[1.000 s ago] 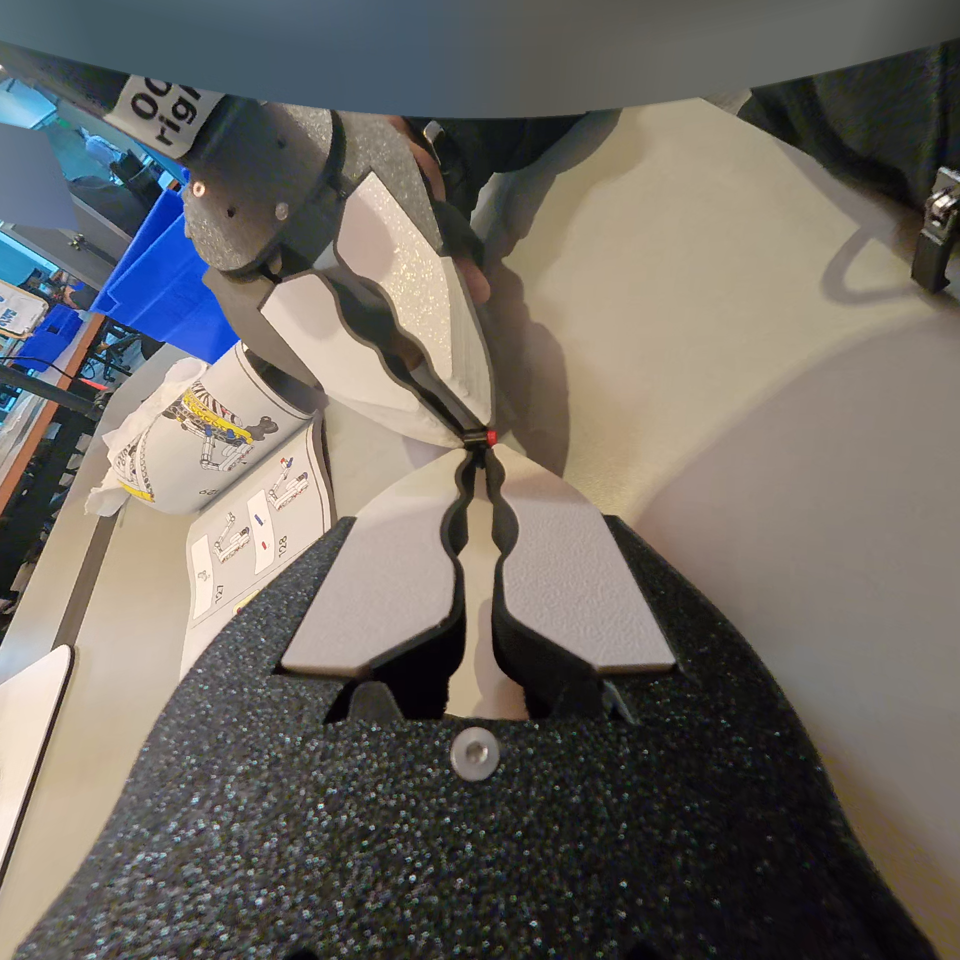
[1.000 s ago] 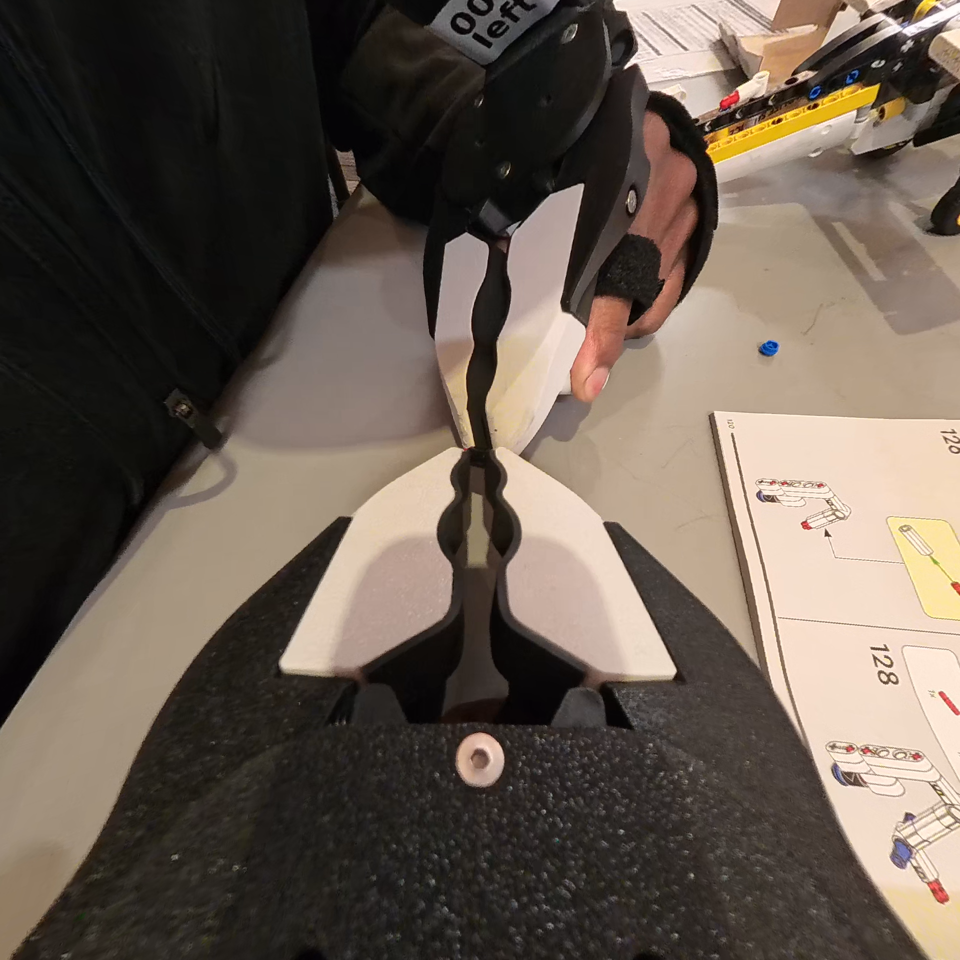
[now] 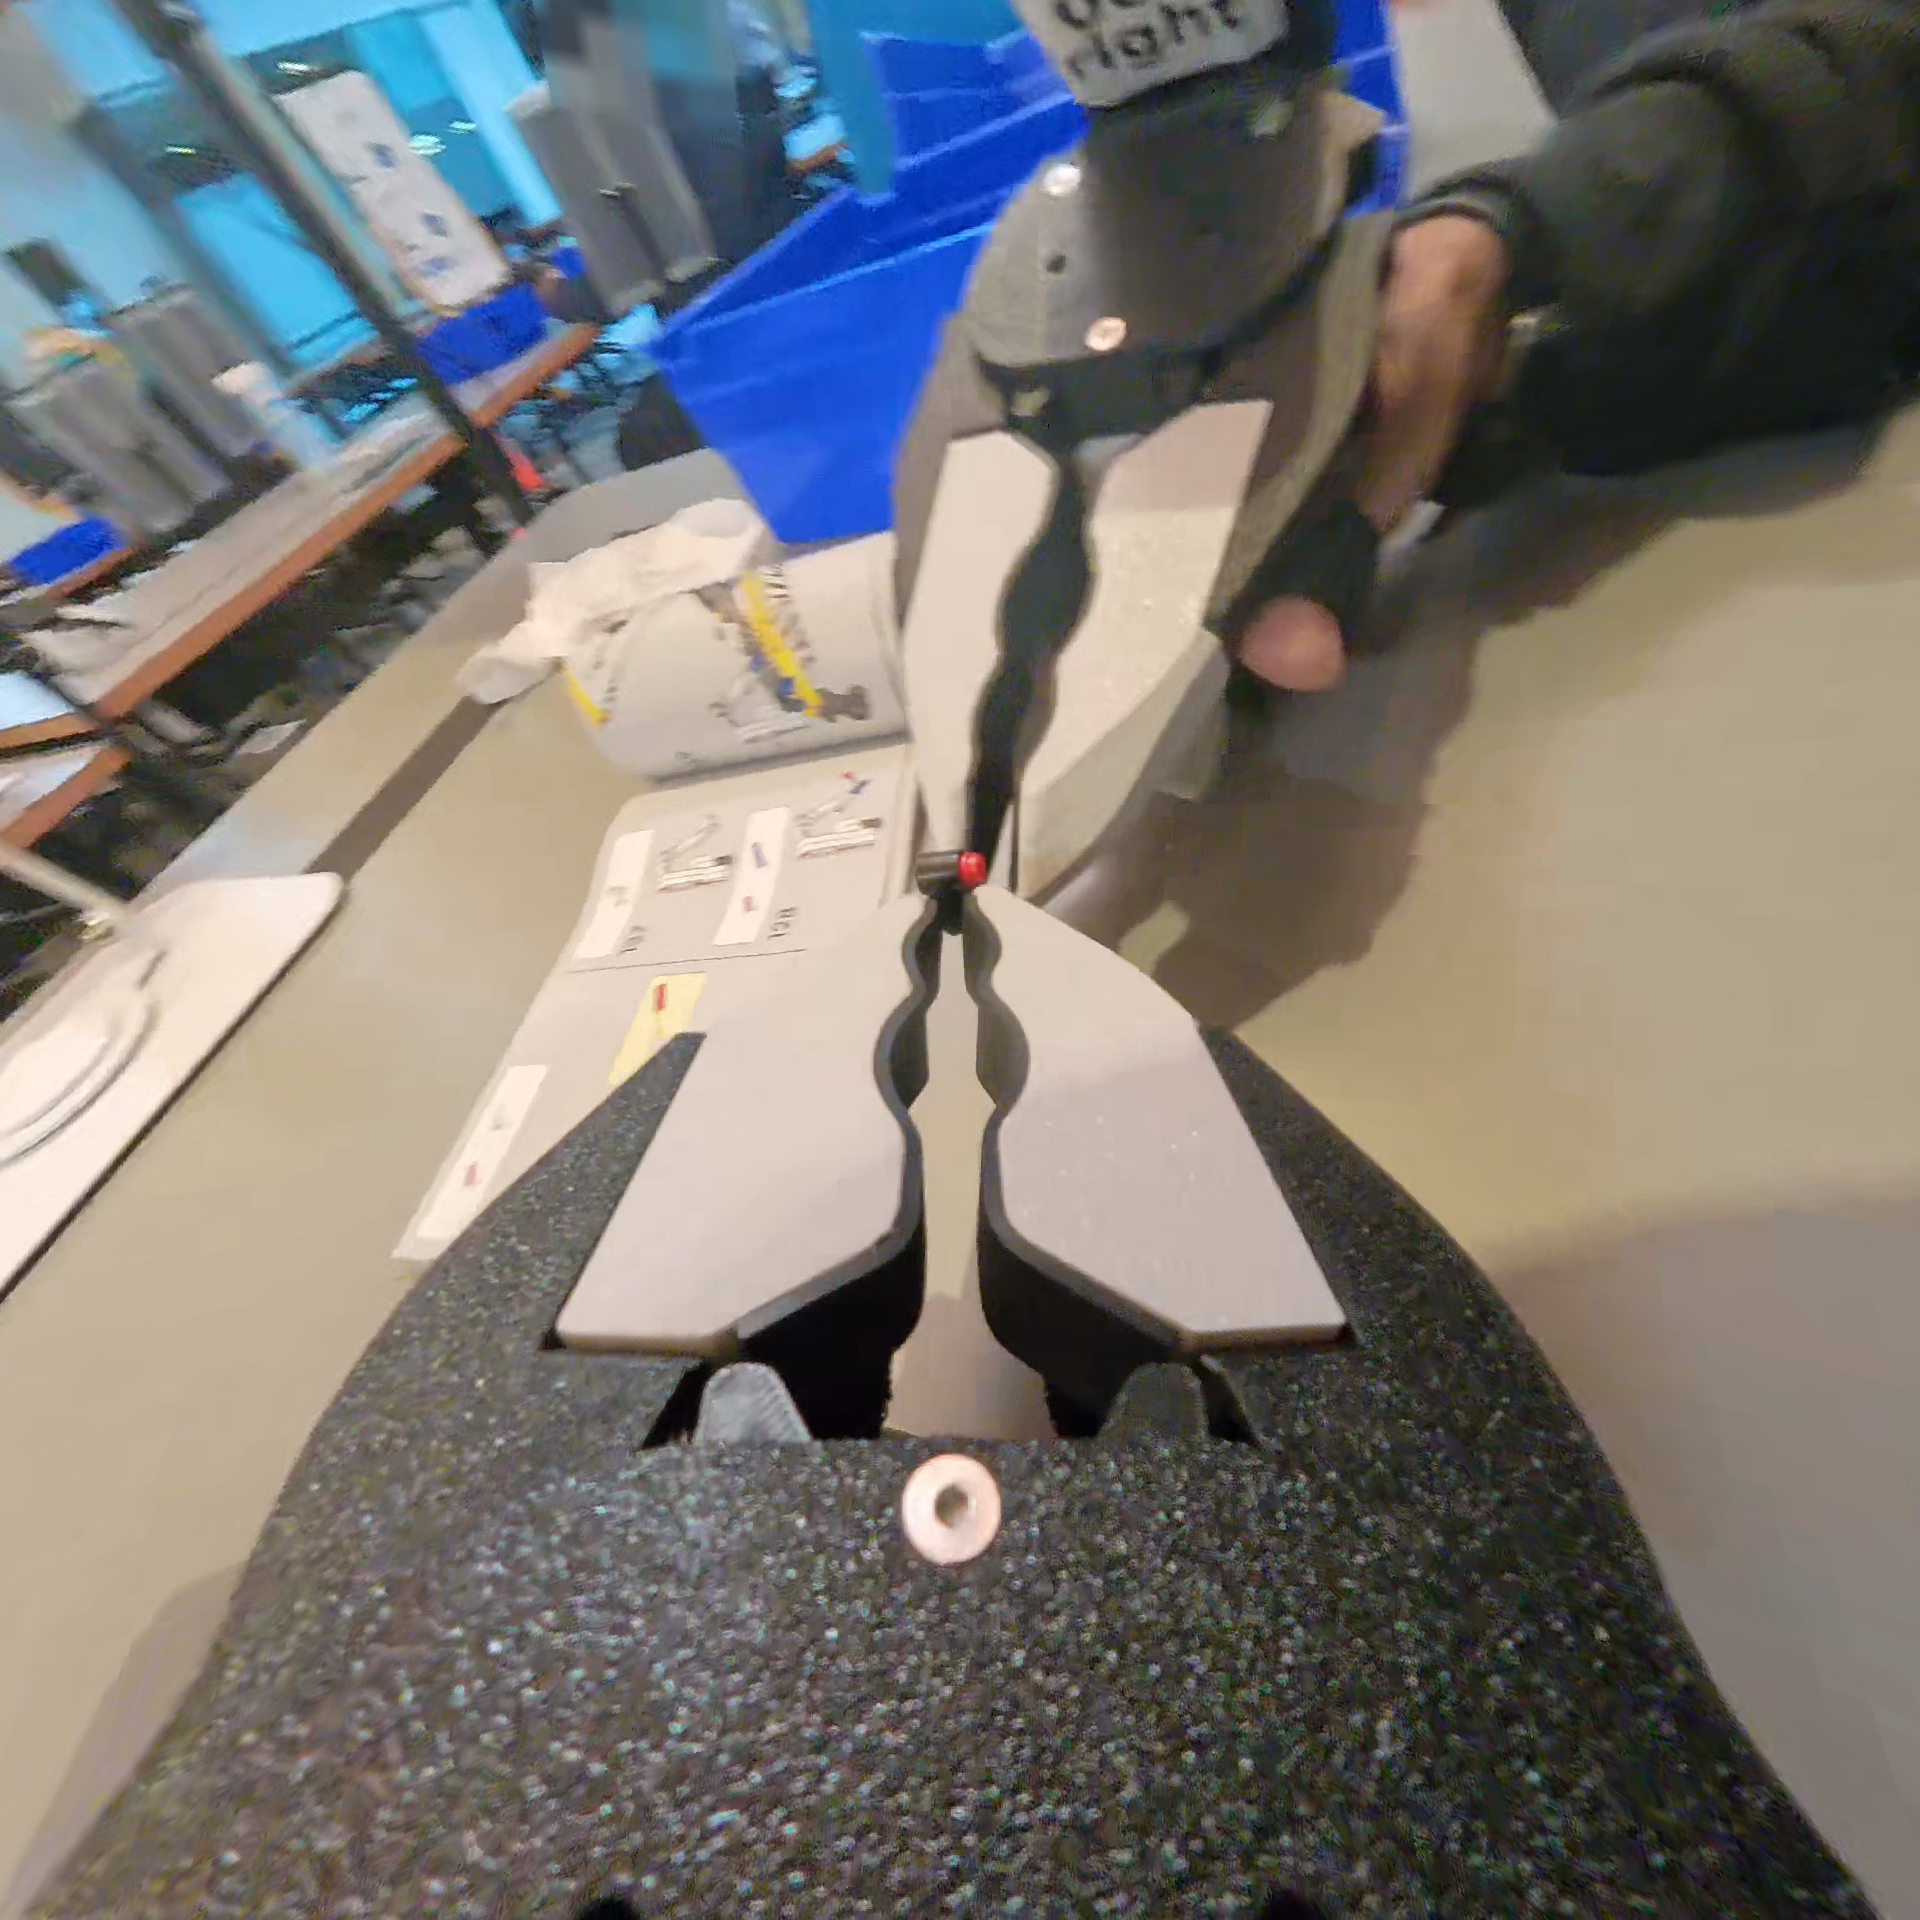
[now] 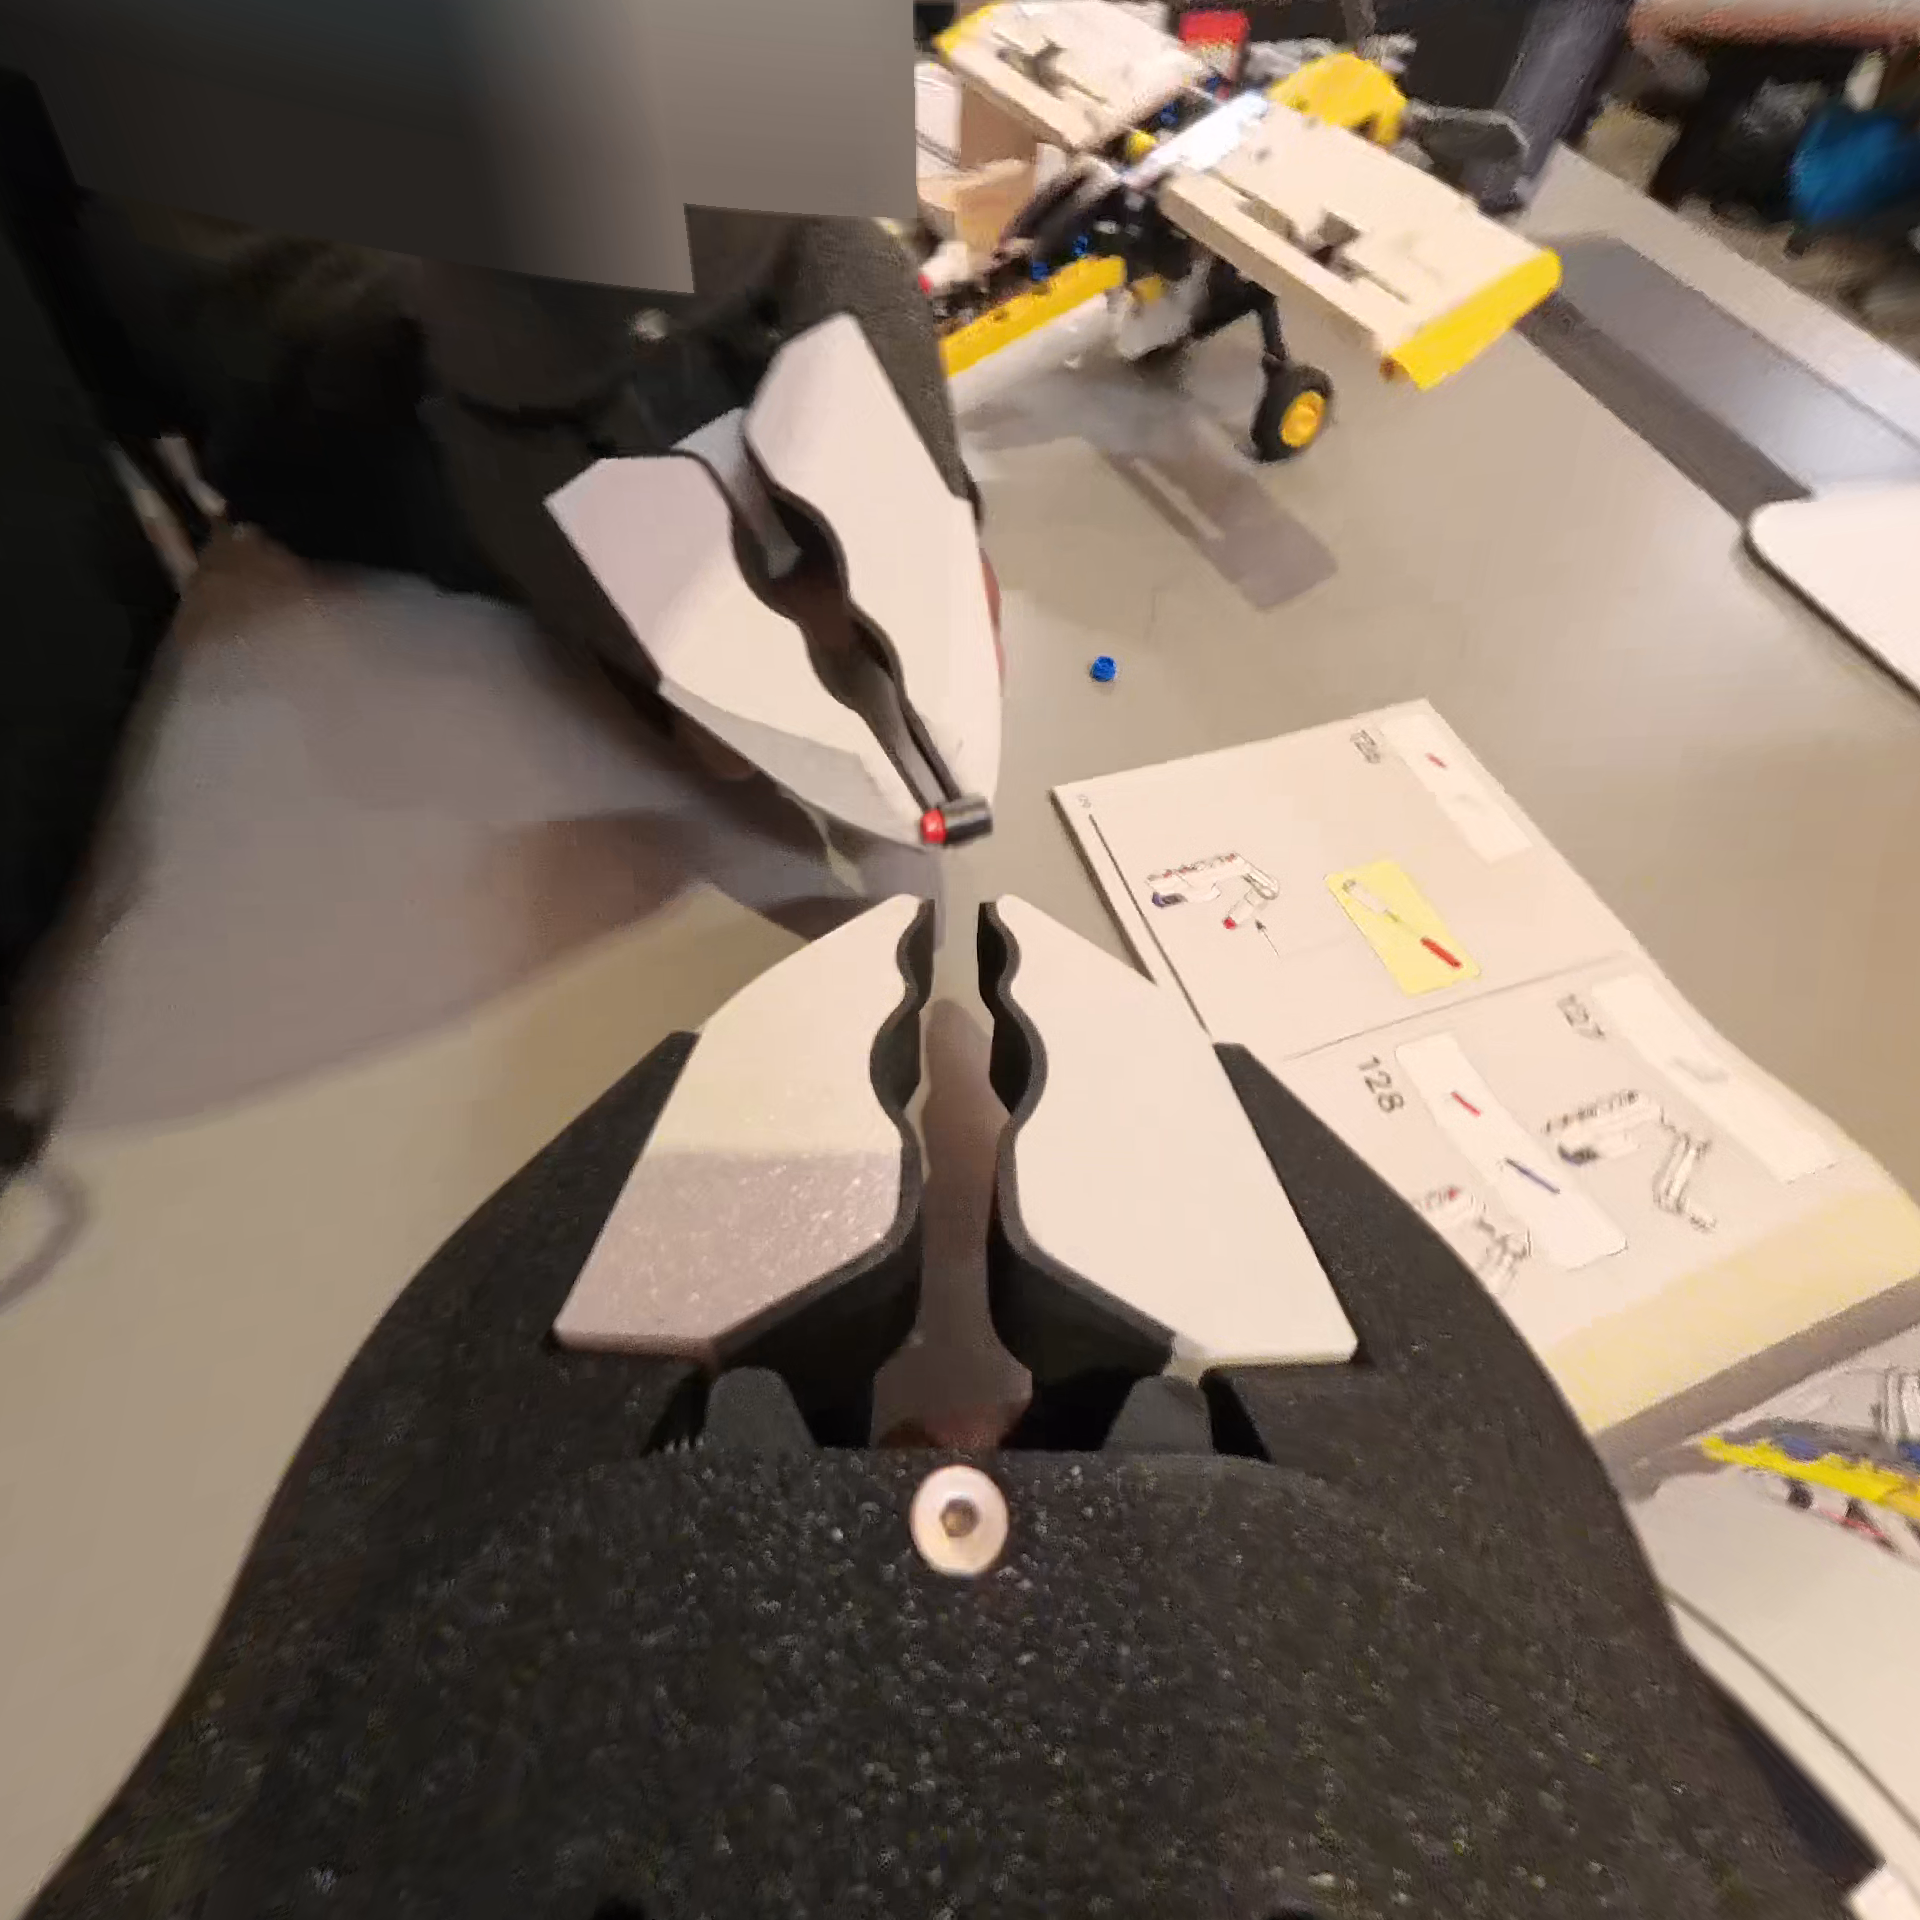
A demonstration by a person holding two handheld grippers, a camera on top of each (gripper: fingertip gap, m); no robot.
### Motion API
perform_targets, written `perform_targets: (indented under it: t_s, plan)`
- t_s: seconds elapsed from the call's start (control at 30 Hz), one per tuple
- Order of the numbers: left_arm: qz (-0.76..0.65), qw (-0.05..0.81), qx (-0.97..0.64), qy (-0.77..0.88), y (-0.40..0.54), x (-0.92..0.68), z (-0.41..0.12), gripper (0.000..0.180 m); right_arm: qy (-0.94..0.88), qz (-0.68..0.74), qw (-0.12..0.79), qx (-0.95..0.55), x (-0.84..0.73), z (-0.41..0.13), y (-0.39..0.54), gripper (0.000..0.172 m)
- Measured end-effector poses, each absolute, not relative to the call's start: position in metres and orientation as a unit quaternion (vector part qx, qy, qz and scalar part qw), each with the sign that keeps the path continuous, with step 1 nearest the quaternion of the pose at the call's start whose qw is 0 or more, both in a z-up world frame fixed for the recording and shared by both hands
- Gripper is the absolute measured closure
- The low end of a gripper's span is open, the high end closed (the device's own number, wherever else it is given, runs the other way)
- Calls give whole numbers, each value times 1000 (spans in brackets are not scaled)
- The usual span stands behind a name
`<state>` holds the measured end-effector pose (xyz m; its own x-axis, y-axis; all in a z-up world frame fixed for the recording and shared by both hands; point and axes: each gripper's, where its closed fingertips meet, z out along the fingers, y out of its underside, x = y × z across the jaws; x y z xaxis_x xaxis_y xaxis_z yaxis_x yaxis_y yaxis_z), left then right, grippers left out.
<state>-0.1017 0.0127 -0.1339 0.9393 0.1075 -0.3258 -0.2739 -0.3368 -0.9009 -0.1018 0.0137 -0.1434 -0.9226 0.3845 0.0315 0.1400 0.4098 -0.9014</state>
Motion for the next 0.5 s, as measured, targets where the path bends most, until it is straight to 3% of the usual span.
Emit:
perform_targets:
  t_s: [0.3,0.5]
  plan:
    - [333,537,-774,48,9,-123,-123,176,-719,616,-18,-320,-109,-115,8,162]
    - [389,521,-755,82,14,-118,-118,176,-708,621,-43,-333,-106,-118,5,160]
